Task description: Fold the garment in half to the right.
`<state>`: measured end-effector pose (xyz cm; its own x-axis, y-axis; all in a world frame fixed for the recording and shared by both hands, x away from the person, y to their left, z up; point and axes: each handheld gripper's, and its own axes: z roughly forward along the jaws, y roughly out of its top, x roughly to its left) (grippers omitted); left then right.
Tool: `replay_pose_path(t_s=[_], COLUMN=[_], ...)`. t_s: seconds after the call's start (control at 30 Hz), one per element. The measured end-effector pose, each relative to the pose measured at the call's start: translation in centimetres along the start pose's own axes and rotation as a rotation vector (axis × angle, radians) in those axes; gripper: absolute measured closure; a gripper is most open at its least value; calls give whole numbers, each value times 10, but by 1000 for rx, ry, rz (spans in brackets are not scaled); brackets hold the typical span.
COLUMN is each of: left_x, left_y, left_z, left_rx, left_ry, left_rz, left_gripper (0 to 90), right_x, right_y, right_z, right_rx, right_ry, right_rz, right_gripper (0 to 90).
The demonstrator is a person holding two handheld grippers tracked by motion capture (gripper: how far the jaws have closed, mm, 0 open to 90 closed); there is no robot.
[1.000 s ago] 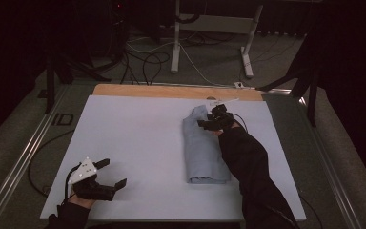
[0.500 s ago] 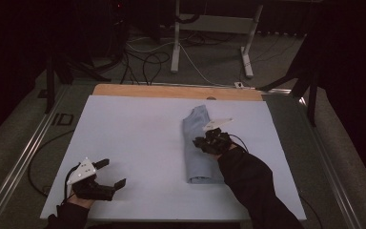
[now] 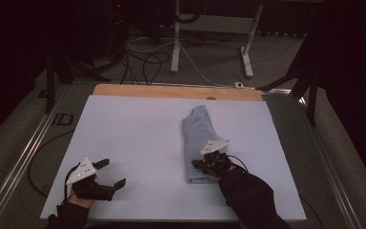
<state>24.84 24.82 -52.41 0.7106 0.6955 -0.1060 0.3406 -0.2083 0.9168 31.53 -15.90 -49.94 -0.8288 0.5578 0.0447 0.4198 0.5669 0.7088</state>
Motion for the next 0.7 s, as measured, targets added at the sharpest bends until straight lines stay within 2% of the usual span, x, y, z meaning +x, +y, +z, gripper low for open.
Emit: replay_pose_path(t_s=[0.03,0.17,0.27,0.7], left_x=[0,-1,0,0], left_y=[0,0,0,0], left_z=[0,0,-1,0], left_rx=[1,-1,-7,-3], left_ry=[0,-1,-1,-3], left_rz=[-2,5,-5,-2], left_gripper=[1,1,1,1], right_x=[1,7,12,22], right_y=[-3,-10,-15,-22], right_z=[2,9,15,17], right_rx=[11,30,46,16], right_ry=[-8,9,17,28], right_rz=[-7,-13,-15,-11], right_gripper=[900,900,900,900])
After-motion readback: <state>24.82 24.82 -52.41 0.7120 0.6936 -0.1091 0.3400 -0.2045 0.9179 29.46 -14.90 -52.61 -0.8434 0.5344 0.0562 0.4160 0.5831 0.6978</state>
